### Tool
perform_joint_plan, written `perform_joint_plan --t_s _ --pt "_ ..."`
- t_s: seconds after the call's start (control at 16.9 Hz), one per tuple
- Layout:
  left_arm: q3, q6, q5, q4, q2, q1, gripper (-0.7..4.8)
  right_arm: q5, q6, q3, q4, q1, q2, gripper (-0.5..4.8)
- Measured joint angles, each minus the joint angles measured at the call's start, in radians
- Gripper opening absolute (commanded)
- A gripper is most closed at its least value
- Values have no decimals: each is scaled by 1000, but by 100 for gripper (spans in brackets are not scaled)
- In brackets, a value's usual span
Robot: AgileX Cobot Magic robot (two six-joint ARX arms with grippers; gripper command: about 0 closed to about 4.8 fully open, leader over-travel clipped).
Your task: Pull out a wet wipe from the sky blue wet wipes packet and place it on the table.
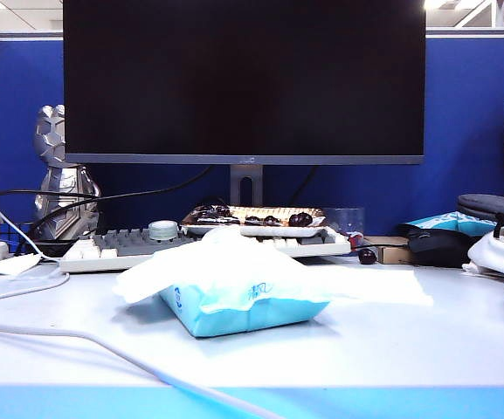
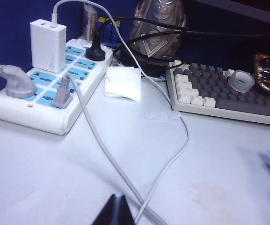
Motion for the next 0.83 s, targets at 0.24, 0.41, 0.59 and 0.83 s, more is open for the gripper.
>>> perform_joint_plan --t_s 0.24,0.41,0.59,0.83 --pt "0 0 0 0 0 0 -3 0 -1 0 -24 0 0 0" --pt "0 0 0 0 0 0 -3 0 -1 0 -24 0 0 0" --pt "0 0 0 0 0 0 -3 0 -1 0 -24 0 0 0" --pt "0 0 0 0 0 0 -3 -33 185 0 -18 0 0 0"
